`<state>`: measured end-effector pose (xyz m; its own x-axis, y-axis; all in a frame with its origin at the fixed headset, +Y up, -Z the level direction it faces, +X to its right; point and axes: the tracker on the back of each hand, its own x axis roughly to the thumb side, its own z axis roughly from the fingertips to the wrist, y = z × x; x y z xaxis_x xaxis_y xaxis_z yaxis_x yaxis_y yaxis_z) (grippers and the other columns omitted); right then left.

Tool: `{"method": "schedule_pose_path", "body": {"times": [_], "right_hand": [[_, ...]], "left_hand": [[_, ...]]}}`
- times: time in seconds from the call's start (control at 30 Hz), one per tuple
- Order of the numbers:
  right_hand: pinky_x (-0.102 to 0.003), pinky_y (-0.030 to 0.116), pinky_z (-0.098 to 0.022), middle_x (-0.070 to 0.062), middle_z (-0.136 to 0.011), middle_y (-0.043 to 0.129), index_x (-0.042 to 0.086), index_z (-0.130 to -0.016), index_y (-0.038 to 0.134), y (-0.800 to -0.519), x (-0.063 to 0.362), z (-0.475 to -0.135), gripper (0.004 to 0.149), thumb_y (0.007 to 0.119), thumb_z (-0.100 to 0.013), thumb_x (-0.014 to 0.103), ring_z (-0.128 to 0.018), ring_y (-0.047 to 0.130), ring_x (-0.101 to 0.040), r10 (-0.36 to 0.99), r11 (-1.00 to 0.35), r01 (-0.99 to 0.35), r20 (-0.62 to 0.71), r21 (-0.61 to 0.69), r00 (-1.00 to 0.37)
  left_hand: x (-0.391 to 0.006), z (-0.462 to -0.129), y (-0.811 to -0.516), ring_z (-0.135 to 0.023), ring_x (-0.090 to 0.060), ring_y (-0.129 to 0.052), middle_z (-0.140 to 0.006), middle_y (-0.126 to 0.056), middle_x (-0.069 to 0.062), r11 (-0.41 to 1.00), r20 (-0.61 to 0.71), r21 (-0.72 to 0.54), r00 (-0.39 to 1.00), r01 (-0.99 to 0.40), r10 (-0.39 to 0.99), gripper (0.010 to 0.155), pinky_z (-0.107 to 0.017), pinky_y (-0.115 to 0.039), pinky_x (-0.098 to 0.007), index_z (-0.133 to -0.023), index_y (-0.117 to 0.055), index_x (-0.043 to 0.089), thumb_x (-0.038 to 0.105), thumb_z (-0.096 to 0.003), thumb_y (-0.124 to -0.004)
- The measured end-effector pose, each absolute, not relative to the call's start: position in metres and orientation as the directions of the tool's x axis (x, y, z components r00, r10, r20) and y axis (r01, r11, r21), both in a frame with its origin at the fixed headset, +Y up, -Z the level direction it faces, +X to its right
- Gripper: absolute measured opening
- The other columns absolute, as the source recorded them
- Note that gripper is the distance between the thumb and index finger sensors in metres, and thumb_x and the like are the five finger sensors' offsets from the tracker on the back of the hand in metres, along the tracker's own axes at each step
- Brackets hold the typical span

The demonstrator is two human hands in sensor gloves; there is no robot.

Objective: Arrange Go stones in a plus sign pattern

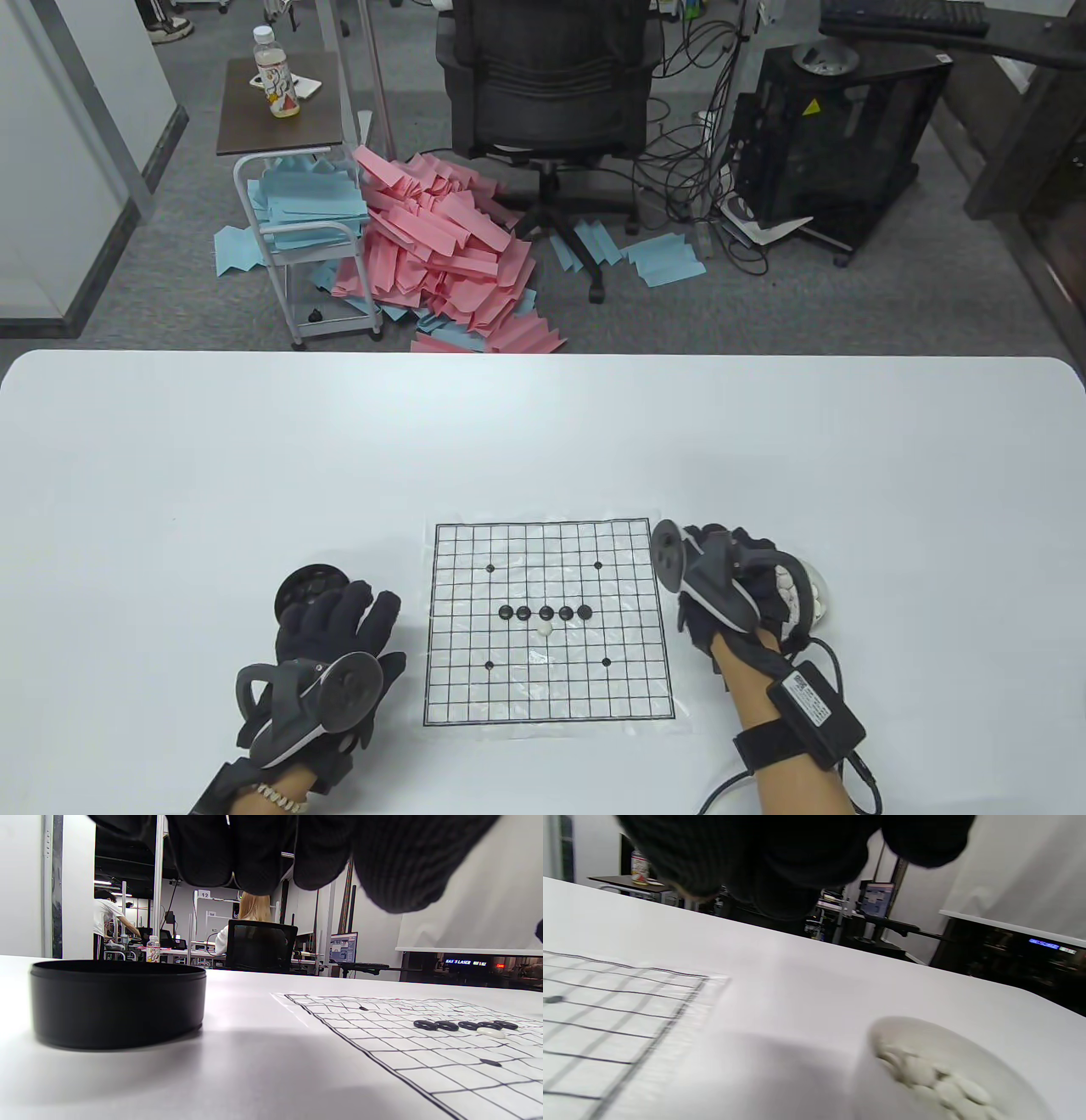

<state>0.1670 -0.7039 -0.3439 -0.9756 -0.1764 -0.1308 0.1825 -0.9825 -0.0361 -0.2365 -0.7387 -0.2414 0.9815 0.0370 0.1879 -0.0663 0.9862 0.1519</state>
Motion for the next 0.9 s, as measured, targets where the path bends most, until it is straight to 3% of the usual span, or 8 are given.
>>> {"method": "schedule_pose_path", "body": {"times": [0.17,0.4,0.63,0.9], "right_hand": [[-0.043,0.080,-0.052,0.002,-0.085,0.094,0.032,-0.087,0.083,-0.719,0.218,-0.346,0.049,0.090,-0.039,0.038,-0.054,0.096,-0.010,-0.235,-0.972,0.226,-0.238,0.062,-0.942],[-0.043,0.080,-0.052,0.002,-0.087,0.093,0.034,-0.087,0.083,-0.755,0.248,-0.347,0.049,0.090,-0.039,0.037,-0.056,0.096,-0.010,-0.226,-0.962,0.165,-0.297,0.219,-0.928],[-0.042,0.079,-0.052,0.002,-0.086,0.092,0.030,-0.089,0.083,-0.759,0.255,-0.357,0.053,0.092,-0.037,0.039,-0.054,0.095,-0.010,-0.175,-0.966,0.082,-0.380,0.247,-0.909],[-0.041,0.080,-0.050,0.003,-0.076,0.095,0.033,-0.080,0.087,-0.766,0.249,-0.363,0.045,0.091,-0.036,0.040,-0.048,0.095,-0.008,-0.235,-0.963,0.158,-0.402,0.217,-0.885]], "left_hand": [[-0.235,-0.242,-0.739,-0.104,-0.043,-0.070,-0.116,-0.064,-0.011,0.987,0.190,0.148,0.981,-0.066,0.037,0.071,-0.071,-0.050,-0.070,-0.106,-0.061,0.031,0.052,-0.0402,-0.080],[-0.234,-0.243,-0.741,-0.104,-0.043,-0.070,-0.116,-0.064,-0.011,0.989,0.187,0.137,0.982,-0.063,0.037,0.071,-0.071,-0.049,-0.070,-0.106,-0.062,0.031,0.052,-0.0401,-0.080],[-0.233,-0.242,-0.741,-0.104,-0.043,-0.070,-0.116,-0.064,-0.011,0.990,0.183,0.130,0.982,-0.062,0.037,0.071,-0.071,-0.050,-0.070,-0.106,-0.061,0.031,0.052,-0.0401,-0.080],[-0.233,-0.243,-0.741,-0.104,-0.043,-0.070,-0.116,-0.064,-0.011,0.990,0.184,0.127,0.982,-0.060,0.035,0.071,-0.071,-0.050,-0.070,-0.105,-0.062,0.031,0.052,-0.0401,-0.080]]}}
